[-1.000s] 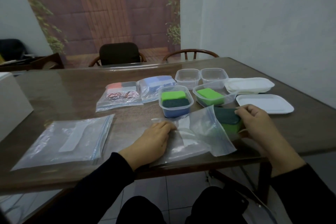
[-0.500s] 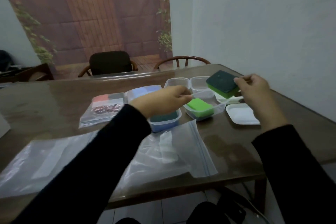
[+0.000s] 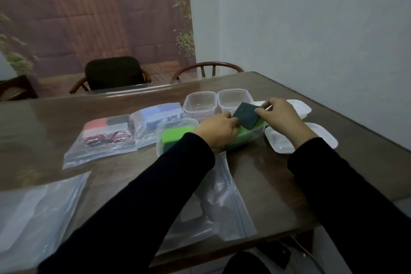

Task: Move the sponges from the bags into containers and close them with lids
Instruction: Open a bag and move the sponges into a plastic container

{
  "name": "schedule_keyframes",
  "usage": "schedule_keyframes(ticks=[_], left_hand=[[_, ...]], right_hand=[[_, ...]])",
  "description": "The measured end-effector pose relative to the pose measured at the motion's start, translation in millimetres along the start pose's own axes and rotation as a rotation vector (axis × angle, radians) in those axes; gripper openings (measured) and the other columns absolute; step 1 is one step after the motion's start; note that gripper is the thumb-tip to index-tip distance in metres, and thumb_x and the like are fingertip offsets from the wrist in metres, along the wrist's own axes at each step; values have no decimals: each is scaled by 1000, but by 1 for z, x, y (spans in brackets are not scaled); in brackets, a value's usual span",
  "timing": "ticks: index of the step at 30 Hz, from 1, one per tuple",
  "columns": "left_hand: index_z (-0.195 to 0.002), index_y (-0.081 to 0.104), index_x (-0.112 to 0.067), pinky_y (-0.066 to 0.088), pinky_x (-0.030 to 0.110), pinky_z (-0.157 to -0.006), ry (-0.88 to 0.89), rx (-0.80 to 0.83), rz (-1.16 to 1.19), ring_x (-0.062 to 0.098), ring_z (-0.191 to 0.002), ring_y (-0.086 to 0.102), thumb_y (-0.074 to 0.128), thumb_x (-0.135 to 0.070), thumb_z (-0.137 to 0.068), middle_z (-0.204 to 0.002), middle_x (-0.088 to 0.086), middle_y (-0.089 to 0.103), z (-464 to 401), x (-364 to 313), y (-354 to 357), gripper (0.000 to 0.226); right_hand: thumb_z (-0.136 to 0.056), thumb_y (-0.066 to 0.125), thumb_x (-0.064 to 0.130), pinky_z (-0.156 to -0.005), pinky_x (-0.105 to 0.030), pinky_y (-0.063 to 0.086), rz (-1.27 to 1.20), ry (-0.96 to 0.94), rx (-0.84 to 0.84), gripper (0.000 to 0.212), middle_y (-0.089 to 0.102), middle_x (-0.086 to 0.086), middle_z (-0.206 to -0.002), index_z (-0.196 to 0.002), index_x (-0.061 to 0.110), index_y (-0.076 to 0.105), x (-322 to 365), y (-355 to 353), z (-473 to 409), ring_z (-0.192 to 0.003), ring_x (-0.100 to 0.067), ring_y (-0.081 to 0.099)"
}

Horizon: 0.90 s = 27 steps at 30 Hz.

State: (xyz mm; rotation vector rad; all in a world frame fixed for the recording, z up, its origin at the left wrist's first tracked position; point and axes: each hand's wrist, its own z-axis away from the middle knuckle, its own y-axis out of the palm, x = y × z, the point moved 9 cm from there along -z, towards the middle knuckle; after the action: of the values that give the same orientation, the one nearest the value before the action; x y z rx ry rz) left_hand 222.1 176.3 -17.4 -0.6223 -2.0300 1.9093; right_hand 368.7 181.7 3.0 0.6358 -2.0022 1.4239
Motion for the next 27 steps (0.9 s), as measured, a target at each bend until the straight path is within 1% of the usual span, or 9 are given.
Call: schedule_keyframes(ticks=[3,6,9,12,14,16,19,23,27], left_hand=[[-132,48,-22,35,40,-97,32,-25,-80,28,-112,51,29,-32,-95,-128,9,50,1,-1,0,42],[-125,53,-18,37,40,-94,18,-77,-106,29,-110,53,30,-31,-94,-123,10,53,2,0,-1,40],[-117,55,-15,40,39,-90,-1,-98,-86,29,-104,54,31,-31,-94,-117,10,54,3,1,-1,36],[-112,53,-12,42,37,-83,-11,-112,-33,30,-99,56,31,-31,-95,-112,11,55,4,1,-1,34],[-113,53,-11,45,37,-83,-18,-114,-1,29,-99,57,31,-30,-96,-114,12,56,5,1,1,34],[-115,52,-10,47,39,-85,-25,-108,3,29,-101,57,29,-30,-97,-115,13,57,5,1,2,35],[-114,51,-8,45,40,-84,-47,-94,-11,31,-100,58,28,-30,-99,-113,15,60,4,4,3,36],[-115,50,-6,46,41,-82,-35,-80,-25,32,-95,59,27,-29,-100,-109,17,61,5,0,2,35],[-114,49,-7,41,36,-77,-61,-135,-52,34,-96,58,26,-30,-100,-93,14,58,9,0,-2,35]], right_hand=[[-83,61,25,-77,-34,48,85,-6,32,15,64,-8,-87,-87,11,62,2,4,0,-85,-28,61],[-81,60,21,-71,-34,49,222,-4,88,20,66,-13,-77,-78,3,67,8,7,-1,-77,-31,62],[-78,59,18,-51,-28,35,360,-22,143,26,48,-11,-55,-57,5,51,14,11,-2,-55,-27,47],[-76,61,14,-47,-25,25,458,-36,178,31,39,-6,-52,-54,10,40,20,15,-3,-50,-21,38],[-77,63,13,-52,-24,31,538,-49,185,24,44,-7,-58,-61,7,46,26,17,-1,-58,-24,45],[-80,64,13,-63,-27,38,652,-86,161,11,56,-10,-78,-81,7,55,31,17,1,-74,-29,53],[-84,61,7,-70,-30,42,690,-201,106,20,57,-17,-108,-103,3,62,44,18,0,-82,-31,55],[-87,55,5,-92,-34,47,641,-229,329,37,60,-13,-123,-124,10,60,49,45,-4,-108,-30,58],[-88,51,2,-90,-31,46,669,-262,478,42,62,-11,-124,-128,12,57,45,56,-3,-109,-30,58]])
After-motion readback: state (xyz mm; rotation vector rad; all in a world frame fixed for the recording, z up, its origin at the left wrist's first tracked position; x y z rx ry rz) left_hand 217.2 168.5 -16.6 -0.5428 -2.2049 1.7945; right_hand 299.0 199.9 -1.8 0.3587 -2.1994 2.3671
